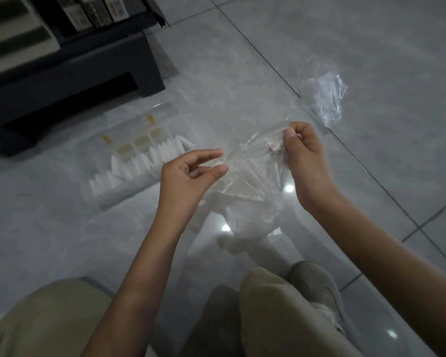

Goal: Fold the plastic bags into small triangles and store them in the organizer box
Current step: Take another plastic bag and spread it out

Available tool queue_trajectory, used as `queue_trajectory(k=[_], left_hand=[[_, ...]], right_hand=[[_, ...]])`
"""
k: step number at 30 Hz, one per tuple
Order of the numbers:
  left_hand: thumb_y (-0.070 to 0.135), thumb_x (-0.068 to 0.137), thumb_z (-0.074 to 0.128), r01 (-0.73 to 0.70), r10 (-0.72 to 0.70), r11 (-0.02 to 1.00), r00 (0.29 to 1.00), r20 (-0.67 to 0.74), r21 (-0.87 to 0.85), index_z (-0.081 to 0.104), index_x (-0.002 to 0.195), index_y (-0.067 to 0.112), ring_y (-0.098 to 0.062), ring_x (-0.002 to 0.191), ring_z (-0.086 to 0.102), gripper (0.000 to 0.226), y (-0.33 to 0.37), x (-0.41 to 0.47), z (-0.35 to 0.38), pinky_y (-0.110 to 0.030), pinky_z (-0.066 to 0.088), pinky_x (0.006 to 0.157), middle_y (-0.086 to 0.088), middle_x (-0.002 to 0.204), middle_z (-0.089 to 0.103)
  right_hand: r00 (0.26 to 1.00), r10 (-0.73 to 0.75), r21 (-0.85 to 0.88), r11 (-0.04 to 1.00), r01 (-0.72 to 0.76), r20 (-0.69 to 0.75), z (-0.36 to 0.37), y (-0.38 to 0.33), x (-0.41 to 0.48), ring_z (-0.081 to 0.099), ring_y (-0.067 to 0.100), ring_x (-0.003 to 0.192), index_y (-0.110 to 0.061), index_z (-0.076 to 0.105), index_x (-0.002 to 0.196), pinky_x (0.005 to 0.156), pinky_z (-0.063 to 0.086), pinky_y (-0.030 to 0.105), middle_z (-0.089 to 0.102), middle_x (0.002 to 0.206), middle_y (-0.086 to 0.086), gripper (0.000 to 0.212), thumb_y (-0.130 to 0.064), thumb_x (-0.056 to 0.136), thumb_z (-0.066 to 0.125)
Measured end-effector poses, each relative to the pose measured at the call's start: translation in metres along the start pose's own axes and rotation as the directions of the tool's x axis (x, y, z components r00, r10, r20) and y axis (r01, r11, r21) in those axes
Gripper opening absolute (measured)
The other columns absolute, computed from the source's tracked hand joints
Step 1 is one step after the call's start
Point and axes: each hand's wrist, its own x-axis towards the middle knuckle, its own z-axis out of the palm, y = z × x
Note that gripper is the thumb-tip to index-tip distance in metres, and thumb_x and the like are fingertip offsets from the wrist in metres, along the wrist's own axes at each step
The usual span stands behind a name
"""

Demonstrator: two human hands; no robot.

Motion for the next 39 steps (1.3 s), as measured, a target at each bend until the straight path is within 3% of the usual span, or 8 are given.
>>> queue_trajectory(k=[9,15,22,26,29,35,37,39], left_hand=[[0.0,0.081,0.072,0.062,-0.064,0.998,0.995,-0.072,-0.029,0.069,0.078,0.01,-0.003,0.075,0.069,0.01,-0.005,-0.001,0.004,-0.014,0.049,0.061,0.002,0.088,0.074],[0.001,0.087,0.066,-0.075,0.081,0.991,0.996,-0.044,0.112,0.059,0.079,0.017,0.002,0.072,0.062,0.019,-0.005,0.005,-0.004,-0.012,0.048,0.07,0.005,0.077,0.064],[-0.004,0.086,0.063,-0.134,0.136,0.958,0.991,0.012,0.254,0.057,0.077,0.023,0.003,0.071,0.061,0.029,-0.009,0.009,-0.014,-0.012,0.047,0.07,0.013,0.074,0.062],[0.001,0.087,0.064,-0.127,0.141,0.948,0.99,-0.028,0.293,0.065,0.086,0.023,0.003,0.072,0.062,0.023,-0.017,0.008,-0.008,-0.017,0.051,0.07,0.015,0.078,0.065],[0.003,0.091,0.061,-0.061,0.116,0.96,0.975,-0.19,0.271,0.062,0.088,0.019,0.0,0.063,0.058,0.016,-0.03,0.008,-0.003,-0.018,0.052,0.056,0.009,0.078,0.061],[0.003,0.093,0.058,0.141,-0.144,0.989,0.923,-0.357,-0.035,0.059,0.088,0.014,-0.013,0.069,0.063,0.012,-0.044,0.008,0.002,-0.02,0.054,0.054,-0.007,0.089,0.057],[0.003,0.094,0.056,0.184,-0.216,0.976,0.902,-0.375,-0.12,0.058,0.087,0.014,-0.02,0.071,0.067,0.013,-0.044,0.007,0.004,-0.019,0.053,0.055,-0.009,0.092,0.059],[0.002,0.094,0.055,0.199,-0.247,0.966,0.894,-0.374,-0.164,0.058,0.087,0.016,-0.026,0.076,0.07,0.016,-0.045,0.008,0.006,-0.02,0.053,0.055,-0.01,0.094,0.061]], right_hand=[[0.998,0.069,0.267,0.962,-0.066,-0.002,-0.003,0.001,-0.003,0.052,0.01,0.071,-0.019,0.05,0.085,0.072,0.045,0.025,0.053,0.076,-0.003,0.02,-0.011,0.102,0.04],[0.987,-0.094,0.009,0.996,0.094,0.13,-0.004,0.005,-0.014,0.054,0.0,0.069,-0.02,0.061,0.091,0.068,0.045,0.016,0.059,0.075,-0.014,0.02,-0.016,0.102,0.045],[0.968,-0.237,-0.146,0.958,0.247,0.084,-0.012,-0.001,-0.005,0.05,0.015,0.066,-0.023,0.07,0.088,0.056,0.039,0.017,0.064,0.078,0.01,0.025,-0.012,0.099,0.05],[0.97,-0.238,-0.31,0.919,0.242,0.051,-0.023,0.006,0.022,0.053,0.001,0.061,-0.023,0.069,0.101,0.062,0.04,0.015,0.062,0.067,-0.013,0.027,-0.007,0.096,0.047],[0.953,-0.296,-0.408,0.88,0.243,-0.07,-0.033,0.009,0.027,0.054,-0.001,0.082,-0.022,0.061,0.112,0.072,0.039,0.012,0.062,0.095,-0.007,0.036,-0.001,0.088,0.044],[0.952,-0.284,-0.327,0.894,0.306,0.115,-0.048,0.026,-0.002,0.06,0.006,0.074,-0.033,0.061,0.085,0.07,0.048,0.031,0.064,0.076,-0.014,0.018,-0.021,0.089,0.048],[0.957,-0.182,-0.323,0.913,0.25,0.225,-0.052,0.04,-0.013,0.061,0.004,0.082,-0.036,0.061,0.091,0.072,0.047,0.026,0.066,0.086,-0.019,0.012,-0.041,0.084,0.053],[0.94,-0.087,-0.389,0.895,0.22,0.33,-0.055,0.057,-0.023,0.055,0.004,0.105,-0.041,0.054,0.111,0.084,0.044,0.021,0.057,0.114,-0.018,0.038,-0.057,0.077,0.062]])
